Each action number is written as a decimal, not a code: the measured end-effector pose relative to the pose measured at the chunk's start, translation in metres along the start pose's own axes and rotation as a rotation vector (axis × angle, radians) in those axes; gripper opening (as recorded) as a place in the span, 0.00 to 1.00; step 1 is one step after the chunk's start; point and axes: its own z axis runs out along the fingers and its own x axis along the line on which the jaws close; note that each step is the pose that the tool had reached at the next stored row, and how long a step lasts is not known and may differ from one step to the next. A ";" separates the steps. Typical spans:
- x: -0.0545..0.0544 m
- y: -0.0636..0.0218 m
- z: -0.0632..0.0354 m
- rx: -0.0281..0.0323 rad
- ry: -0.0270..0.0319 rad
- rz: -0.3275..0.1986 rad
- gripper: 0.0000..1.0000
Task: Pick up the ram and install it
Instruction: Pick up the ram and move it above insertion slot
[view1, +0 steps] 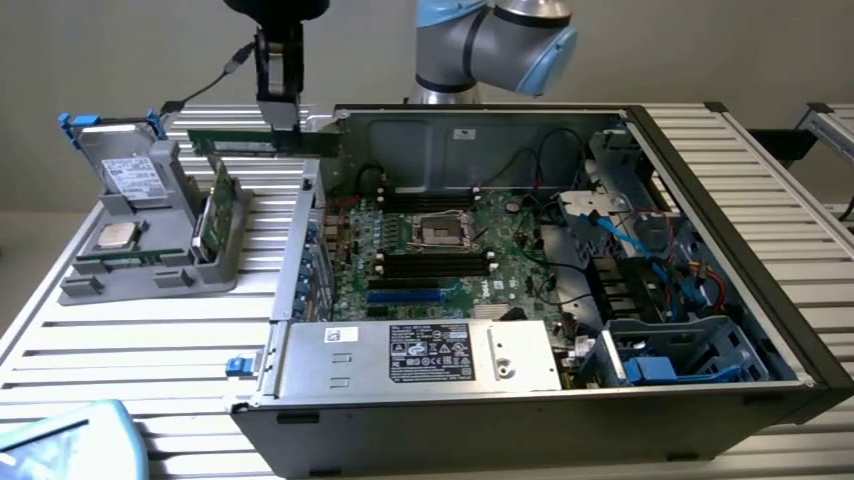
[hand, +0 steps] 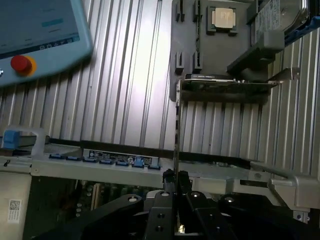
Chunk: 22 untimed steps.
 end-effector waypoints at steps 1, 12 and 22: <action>0.001 -0.0043 -0.0011 -0.0001 0.0000 0.000 0.13; 0.008 -0.0526 -0.0132 -0.0010 -0.0002 0.000 0.13; 0.014 -0.0973 -0.0201 -0.0002 -0.0073 -0.001 0.13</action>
